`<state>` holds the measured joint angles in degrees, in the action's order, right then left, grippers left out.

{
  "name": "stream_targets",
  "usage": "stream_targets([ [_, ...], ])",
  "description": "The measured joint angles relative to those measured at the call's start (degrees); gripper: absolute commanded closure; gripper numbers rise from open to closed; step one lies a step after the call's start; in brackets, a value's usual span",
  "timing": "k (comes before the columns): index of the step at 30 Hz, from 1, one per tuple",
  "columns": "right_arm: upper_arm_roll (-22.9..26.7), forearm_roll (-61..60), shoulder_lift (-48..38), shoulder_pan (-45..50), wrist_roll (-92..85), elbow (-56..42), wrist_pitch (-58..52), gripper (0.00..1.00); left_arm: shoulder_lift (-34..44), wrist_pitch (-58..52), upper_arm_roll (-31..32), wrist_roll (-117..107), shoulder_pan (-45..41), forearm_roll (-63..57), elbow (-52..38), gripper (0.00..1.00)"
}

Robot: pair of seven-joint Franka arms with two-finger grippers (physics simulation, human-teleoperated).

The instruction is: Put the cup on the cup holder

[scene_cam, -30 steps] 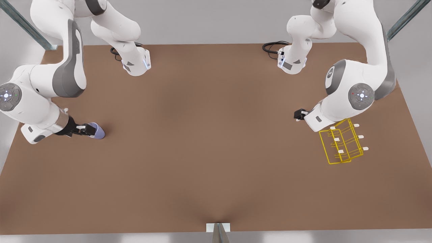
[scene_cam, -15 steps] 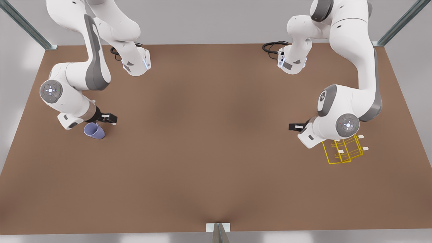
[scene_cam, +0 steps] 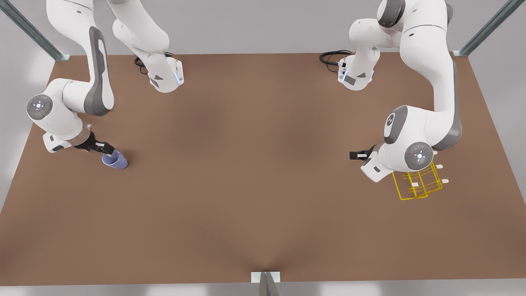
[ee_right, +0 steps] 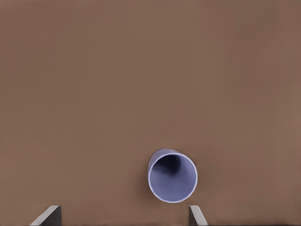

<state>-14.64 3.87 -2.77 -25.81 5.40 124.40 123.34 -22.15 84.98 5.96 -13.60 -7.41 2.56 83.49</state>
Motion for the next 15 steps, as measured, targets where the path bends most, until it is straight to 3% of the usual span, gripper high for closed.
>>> stream_targets([
  [9, -3.13, -0.14, 2.83, 0.06, -1.82, -2.83, 2.28, 0.0, -0.32, -0.1, 0.0, -1.55, -0.13, 0.02, 0.11, 0.0],
  [15, -1.91, -0.43, 8.17, 8.75, -2.66, -11.76, -2.66, 0.0, -0.34, -0.12, 0.1, -2.23, -0.06, 0.02, 0.09, 0.0],
])
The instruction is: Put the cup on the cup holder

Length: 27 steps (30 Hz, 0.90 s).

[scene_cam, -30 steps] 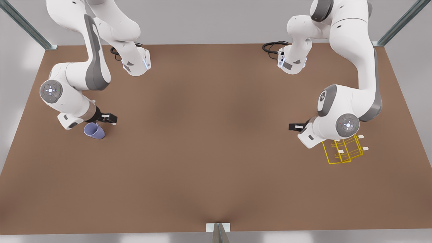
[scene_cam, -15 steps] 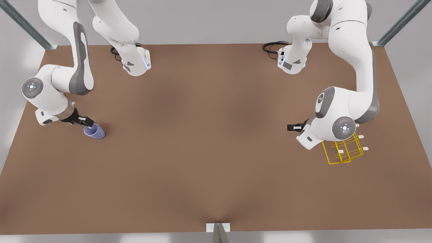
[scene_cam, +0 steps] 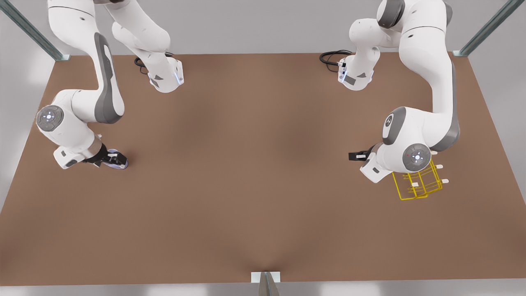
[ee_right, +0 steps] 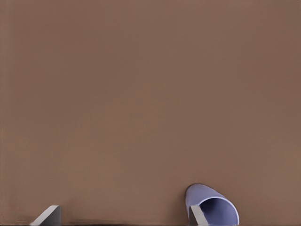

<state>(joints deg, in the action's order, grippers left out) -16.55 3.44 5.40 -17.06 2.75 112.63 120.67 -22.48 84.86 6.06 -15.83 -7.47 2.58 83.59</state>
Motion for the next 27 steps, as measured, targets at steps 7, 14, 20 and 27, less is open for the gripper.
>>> stream_targets([
  [7, 3.33, 0.04, 2.53, 6.28, -0.75, -3.52, -6.4, 0.0, -0.31, -0.03, 0.07, -0.67, -0.36, 0.02, 0.36, 0.0],
  [14, 3.12, 0.74, 1.46, 6.03, -1.44, 6.71, 1.81, 0.0, -0.39, -0.01, 0.16, -1.3, -0.41, 0.0, 0.37, 0.0],
  [20, 2.84, 2.59, 0.85, 0.54, -3.1, 9.24, 7.15, 0.0, -0.01, 0.32, 0.25, -1.67, -0.28, 0.36, 1.28, 0.0],
  [27, 2.02, 3.9, -2.16, -1.55, -5.21, 14.86, 10.95, 0.0, -0.21, 0.02, 0.25, -2.25, -0.15, 2.44, 1.19, 0.0],
])
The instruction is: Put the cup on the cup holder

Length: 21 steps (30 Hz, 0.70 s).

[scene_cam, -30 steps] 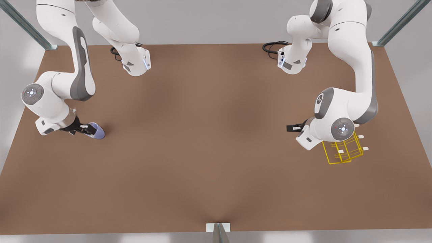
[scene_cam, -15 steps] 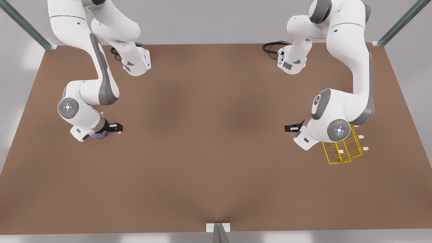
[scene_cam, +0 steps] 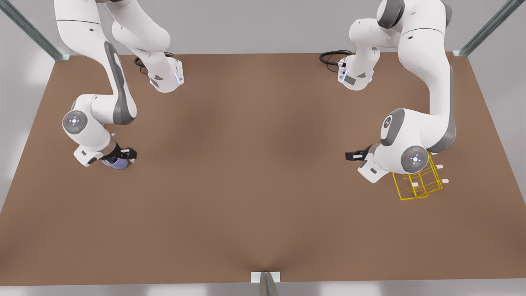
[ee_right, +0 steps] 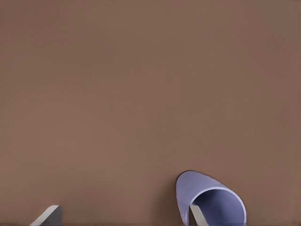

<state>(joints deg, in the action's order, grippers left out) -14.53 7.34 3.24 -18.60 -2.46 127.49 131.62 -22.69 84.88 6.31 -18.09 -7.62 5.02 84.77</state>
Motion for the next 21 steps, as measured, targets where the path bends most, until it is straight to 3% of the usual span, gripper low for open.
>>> stream_targets([
  [8, -2.86, 1.99, 2.18, -9.47, -3.41, 4.74, 4.64, 0.0, -0.1, -0.65, 0.08, -1.45, -0.99, 3.14, -0.25, 0.0],
  [10, -8.01, 2.23, 3.68, -14.65, -4.3, 5.95, 6.78, 0.0, -0.22, -0.96, 0.09, -1.76, -1.08, 3.33, -0.27, 0.0],
  [12, -17.2, 2.97, 5.6, -23.45, -5.11, 6.3, 8.76, 0.0, -0.52, -1.18, 0.08, -2.03, -1.14, 3.45, -0.09, 0.0],
  [14, -21.18, 3.67, 6.37, -27.43, -5.84, 6.43, 10.26, 0.0, -0.78, -1.35, 0.06, -2.28, -1.41, 3.53, -0.2, 0.0],
  [21, -22.6, 5.44, 6.59, -29.32, -7.83, 6.83, 13.01, 0.0, -0.96, -1.57, 0.04, -3.23, -1.65, 3.52, -0.4, 0.0],
])
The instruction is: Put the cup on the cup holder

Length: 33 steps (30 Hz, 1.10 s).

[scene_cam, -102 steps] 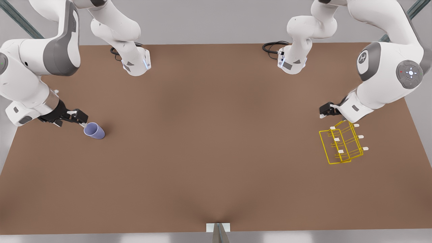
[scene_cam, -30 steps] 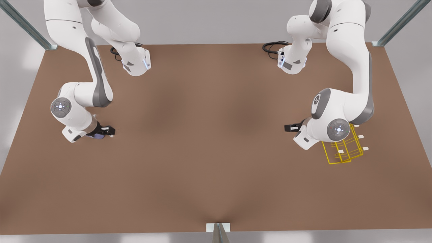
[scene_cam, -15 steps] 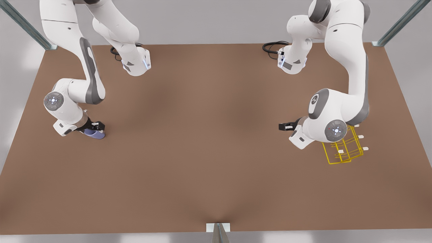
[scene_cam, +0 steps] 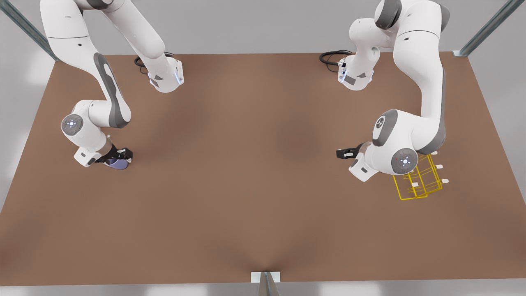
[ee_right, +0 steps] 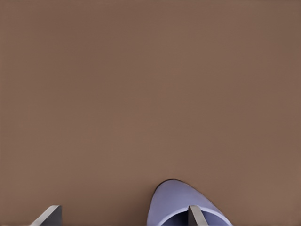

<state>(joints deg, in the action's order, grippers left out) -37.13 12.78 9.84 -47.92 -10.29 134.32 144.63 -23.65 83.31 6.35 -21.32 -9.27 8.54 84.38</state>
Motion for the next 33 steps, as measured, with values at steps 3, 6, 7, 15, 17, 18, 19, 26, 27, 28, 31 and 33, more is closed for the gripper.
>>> stream_targets([
  [3, -0.58, 0.2, -0.25, -0.6, -0.61, 1.67, 0.95, 0.0, 0.02, -0.01, -0.03, -0.33, -0.14, -0.04, 0.06, 0.0],
  [6, -3.28, 0.28, -0.45, -3.15, -1.07, 2.85, 1.78, 0.0, -0.04, 0.0, -0.04, -0.64, -0.26, -0.06, 0.1, 0.0],
  [7, -3.58, 0.3, -0.54, -3.43, -1.21, 3.13, 1.98, 0.0, -0.05, 0.0, -0.04, -0.74, -0.29, -0.06, 0.1, 0.0],
  [15, -3.96, 0.8, -0.09, -4.54, -2.09, 3.43, 3.03, 0.0, -0.06, 0.11, -0.04, -1.45, -0.9, -0.19, 0.21, 0.0],
  [17, -3.97, 1.18, 0.65, -5.15, -2.26, 3.43, 3.46, 0.0, -0.06, 0.16, -0.04, -1.64, -1.14, -0.29, 0.21, 0.0],
  [18, -3.97, 1.36, 1.16, -5.26, -2.34, 3.43, 3.76, 0.0, -0.06, 0.19, -0.03, -1.73, -1.17, -0.33, 0.2, 0.0],
  [19, -3.95, 1.5, 1.58, -5.3, -2.42, 3.43, 4.08, 0.0, -0.06, 0.21, -0.04, -1.82, -1.17, -0.37, 0.2, 0.0],
  [26, -3.65, 2.71, 4.25, -5.53, -2.89, 3.31, 6.19, 0.0, -0.06, 0.23, -0.04, -2.29, -1.11, -0.49, 0.2, 0.0],
  [27, -3.63, 2.84, 4.23, -5.56, -2.93, 3.21, 6.33, 0.0, -0.06, 0.22, -0.04, -2.35, -1.11, -0.49, 0.17, 0.0],
  [28, -3.63, 2.95, 4.22, -5.55, -2.97, 3.13, 6.45, 0.0, -0.06, 0.2, -0.04, -2.4, -1.11, -0.51, 0.17, 0.0],
  [31, -3.62, 3.28, 4.6, -5.49, -3.08, 3.13, 6.84, 0.0, -0.07, 0.18, -0.04, -2.53, -1.11, -0.55, 0.18, 0.0],
  [33, -3.57, 3.87, 5.56, -5.51, -3.19, 3.23, 7.09, 0.31, -0.06, 0.14, -0.04, -2.61, -1.11, -0.57, 0.14, 0.0],
])
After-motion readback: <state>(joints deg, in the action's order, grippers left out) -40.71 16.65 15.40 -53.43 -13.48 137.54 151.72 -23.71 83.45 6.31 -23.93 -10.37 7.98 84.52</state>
